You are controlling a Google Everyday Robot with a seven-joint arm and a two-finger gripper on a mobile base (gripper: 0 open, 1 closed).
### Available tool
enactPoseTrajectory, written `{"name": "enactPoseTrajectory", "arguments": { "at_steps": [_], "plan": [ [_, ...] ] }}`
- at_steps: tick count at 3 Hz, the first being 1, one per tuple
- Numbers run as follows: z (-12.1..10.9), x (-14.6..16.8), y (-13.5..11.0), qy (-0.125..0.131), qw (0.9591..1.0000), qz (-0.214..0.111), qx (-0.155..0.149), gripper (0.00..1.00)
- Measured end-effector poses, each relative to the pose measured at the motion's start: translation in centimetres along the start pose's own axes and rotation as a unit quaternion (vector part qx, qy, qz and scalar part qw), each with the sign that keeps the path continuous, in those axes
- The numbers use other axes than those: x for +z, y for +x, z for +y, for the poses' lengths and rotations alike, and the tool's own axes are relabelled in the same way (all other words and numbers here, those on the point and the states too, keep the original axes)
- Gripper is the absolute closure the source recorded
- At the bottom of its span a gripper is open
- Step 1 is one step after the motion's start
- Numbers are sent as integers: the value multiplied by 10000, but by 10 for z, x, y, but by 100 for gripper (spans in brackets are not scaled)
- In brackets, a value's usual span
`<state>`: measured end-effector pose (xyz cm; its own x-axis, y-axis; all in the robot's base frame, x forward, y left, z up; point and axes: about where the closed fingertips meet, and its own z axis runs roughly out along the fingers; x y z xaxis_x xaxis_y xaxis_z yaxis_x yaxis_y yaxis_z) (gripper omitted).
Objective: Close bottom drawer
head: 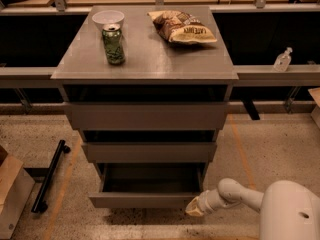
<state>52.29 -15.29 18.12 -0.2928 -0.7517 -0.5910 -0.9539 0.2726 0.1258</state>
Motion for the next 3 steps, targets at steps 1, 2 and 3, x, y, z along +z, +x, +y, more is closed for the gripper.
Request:
{"name": "enactPoseTrajectory", "arguments": {
  "at_steps": [1, 2, 3],
  "plan": [
    [-30, 5, -12, 166, 9998, -90, -67, 100],
    [-56, -1, -16, 389, 9991, -117, -94, 100],
    [-56, -1, -16, 388, 9991, -117, -94, 100]
  ]
}}
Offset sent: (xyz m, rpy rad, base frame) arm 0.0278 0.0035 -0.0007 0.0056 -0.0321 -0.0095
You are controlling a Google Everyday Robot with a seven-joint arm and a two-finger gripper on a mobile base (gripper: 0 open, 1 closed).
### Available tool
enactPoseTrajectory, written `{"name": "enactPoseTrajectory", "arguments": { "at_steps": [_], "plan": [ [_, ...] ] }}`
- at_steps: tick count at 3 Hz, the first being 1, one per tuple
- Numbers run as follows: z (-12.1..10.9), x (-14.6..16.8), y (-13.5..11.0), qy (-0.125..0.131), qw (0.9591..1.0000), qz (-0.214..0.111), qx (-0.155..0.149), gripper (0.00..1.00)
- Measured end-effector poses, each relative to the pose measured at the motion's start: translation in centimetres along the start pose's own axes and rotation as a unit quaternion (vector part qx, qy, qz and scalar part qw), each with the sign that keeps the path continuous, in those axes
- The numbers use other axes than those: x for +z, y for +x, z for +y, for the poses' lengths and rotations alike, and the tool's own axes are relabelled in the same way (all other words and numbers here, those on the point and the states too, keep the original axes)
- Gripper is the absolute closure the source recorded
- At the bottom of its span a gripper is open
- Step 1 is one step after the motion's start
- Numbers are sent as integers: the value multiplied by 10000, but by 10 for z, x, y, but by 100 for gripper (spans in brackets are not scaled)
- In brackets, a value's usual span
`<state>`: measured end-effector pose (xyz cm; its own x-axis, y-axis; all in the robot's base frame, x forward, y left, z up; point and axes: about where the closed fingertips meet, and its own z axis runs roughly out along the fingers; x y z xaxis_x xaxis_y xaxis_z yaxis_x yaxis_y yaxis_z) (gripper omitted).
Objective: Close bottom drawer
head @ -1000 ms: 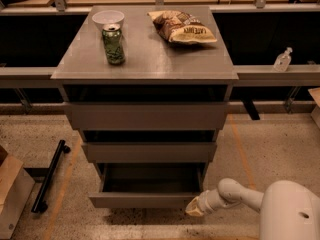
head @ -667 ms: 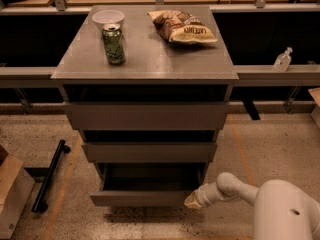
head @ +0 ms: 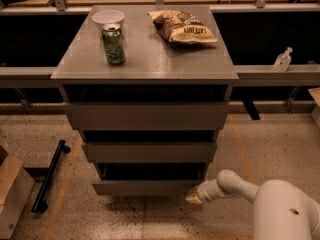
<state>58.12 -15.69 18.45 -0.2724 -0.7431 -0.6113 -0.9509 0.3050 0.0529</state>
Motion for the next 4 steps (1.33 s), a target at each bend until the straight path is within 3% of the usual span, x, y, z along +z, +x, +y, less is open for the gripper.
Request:
{"name": "enactPoseTrajectory", "arguments": {
  "at_steps": [1, 2, 3, 4],
  "plan": [
    [-3, 4, 0, 8, 9999, -97, 38, 100],
    [-14, 26, -6, 11, 9994, -336, -107, 100],
    [-38, 40, -9, 134, 9985, -471, -238, 100],
    [-37, 40, -9, 132, 9985, -473, -239, 100]
  ]
}}
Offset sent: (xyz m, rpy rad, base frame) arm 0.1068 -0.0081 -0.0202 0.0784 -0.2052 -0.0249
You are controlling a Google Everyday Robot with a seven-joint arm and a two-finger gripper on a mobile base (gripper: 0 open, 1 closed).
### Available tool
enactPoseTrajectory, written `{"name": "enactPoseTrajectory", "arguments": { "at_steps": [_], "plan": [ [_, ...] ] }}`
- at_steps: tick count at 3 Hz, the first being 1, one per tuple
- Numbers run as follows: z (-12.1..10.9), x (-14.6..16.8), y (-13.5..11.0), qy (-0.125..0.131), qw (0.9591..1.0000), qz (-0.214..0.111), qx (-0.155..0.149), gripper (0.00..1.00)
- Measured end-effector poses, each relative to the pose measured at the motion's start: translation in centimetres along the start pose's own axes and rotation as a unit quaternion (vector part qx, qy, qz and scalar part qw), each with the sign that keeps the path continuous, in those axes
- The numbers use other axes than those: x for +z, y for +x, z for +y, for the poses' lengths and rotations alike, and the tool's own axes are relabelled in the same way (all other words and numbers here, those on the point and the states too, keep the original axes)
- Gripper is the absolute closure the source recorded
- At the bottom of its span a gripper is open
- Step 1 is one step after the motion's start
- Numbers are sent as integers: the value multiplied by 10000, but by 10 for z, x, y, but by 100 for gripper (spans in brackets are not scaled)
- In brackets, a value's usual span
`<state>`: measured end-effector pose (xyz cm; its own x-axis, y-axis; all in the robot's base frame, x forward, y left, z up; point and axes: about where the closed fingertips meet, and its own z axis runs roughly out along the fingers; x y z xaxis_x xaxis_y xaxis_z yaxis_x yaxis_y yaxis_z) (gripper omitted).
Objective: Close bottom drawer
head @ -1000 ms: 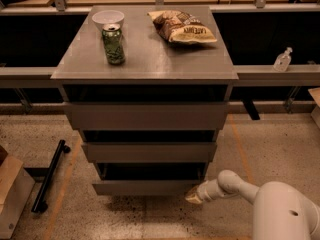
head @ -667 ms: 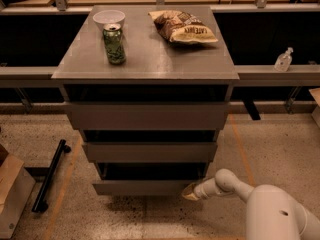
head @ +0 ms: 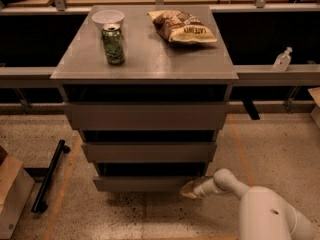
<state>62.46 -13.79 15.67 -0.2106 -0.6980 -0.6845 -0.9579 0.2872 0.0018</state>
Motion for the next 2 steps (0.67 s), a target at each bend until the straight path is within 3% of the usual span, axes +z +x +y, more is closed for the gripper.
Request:
{"name": "enactPoseTrajectory", "arguments": {
  "at_steps": [2],
  "plan": [
    [4, 5, 0, -42, 10000, -10, 7, 59]
  ]
}}
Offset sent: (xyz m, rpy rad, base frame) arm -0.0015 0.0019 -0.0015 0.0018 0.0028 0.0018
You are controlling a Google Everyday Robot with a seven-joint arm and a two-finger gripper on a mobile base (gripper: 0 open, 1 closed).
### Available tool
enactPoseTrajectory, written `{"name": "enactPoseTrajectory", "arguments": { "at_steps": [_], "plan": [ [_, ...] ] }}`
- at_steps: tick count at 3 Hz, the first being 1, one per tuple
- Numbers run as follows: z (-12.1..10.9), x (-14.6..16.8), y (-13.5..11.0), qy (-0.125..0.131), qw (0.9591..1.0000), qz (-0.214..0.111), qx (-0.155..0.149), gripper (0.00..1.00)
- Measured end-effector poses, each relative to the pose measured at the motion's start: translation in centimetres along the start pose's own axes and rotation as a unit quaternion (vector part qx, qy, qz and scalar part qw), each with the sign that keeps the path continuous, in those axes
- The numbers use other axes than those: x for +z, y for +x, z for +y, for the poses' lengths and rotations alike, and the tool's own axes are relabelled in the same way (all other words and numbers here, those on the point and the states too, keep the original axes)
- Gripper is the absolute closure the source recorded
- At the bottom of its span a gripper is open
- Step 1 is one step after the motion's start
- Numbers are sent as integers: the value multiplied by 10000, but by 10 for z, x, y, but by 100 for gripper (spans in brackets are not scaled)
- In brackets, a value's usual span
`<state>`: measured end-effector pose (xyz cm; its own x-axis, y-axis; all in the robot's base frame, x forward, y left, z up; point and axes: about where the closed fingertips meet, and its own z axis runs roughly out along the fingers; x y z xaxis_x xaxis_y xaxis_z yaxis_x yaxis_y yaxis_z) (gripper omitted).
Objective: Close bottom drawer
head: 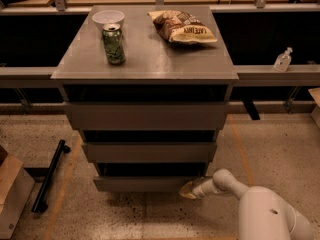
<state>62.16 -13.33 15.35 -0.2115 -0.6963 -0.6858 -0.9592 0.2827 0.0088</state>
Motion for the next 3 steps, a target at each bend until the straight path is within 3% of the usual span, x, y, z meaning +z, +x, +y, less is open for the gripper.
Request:
{"name": "enactPoseTrajectory", "arguments": {
  "at_steps": [1, 2, 3],
  "plan": [
    [-2, 5, -3, -78, 9999, 6, -112, 58],
    [-14, 15, -8, -35, 9997, -88, -206, 81],
    [-14, 15, -7, -36, 9997, -88, -206, 80]
  ]
}}
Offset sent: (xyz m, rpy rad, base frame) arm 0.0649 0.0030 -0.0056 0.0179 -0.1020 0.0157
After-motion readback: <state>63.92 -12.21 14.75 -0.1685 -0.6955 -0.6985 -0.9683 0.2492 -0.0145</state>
